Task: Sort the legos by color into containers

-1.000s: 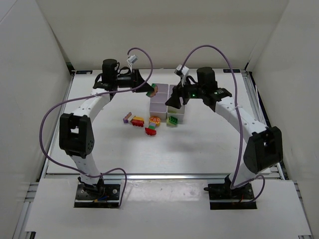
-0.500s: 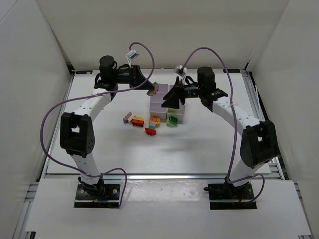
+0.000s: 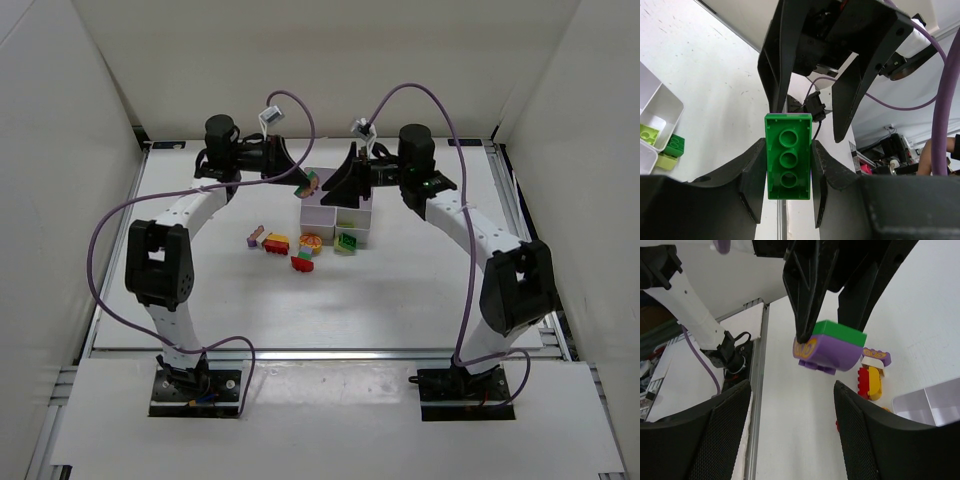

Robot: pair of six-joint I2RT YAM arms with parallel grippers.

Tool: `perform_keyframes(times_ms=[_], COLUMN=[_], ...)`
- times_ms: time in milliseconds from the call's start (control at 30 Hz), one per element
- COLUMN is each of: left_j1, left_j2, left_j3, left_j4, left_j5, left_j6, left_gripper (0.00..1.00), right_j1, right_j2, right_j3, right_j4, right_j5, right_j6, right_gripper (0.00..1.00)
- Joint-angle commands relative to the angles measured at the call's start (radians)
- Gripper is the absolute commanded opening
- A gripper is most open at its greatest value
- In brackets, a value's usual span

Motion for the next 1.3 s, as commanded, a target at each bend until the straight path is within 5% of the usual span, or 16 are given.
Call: perform_keyframes(times_ms=[0,533,733,767,833,1267], left_j1=[-0.023,-0.055,-0.055,-0.055,-0.055,0.029], left_j2=[-0.015,-0.018,-0.015,-0.016,-0.019,-0.013], left_j3=[0.006,0.002,0.005,0.006,0.002,-0.003], left_j4=[0.033,0.036,0.038,0.036,0.038,0.070], left_j5=[0.036,0.036,0.034,0.031,0.016,-0.099], left_j6=[0.002,0.025,0.028,0.031,0.039,0.013], left_gripper=[0.10,0.10,0.10,0.10,0.10,0.12], right_j1=[-0.001,0.017,0.017,0.017,0.017,0.017], right_j2=[0.021,0.074,0.082,0.083,0.079,-0.009], right_j3=[0.056,0.106,0.105,0.105,0.099,0.009], right_j4=[0.065,0.107,0.094,0.094,0.084,-0.119], right_j5=[-0.010,-0.018,-0.048,-0.055,-0.055,-0.133], right_j6=[0.047,0.134,0.120,0.116,0.097,-0.110], right_gripper=[0.71,0.67,0.34,0.13,0.01,0.00])
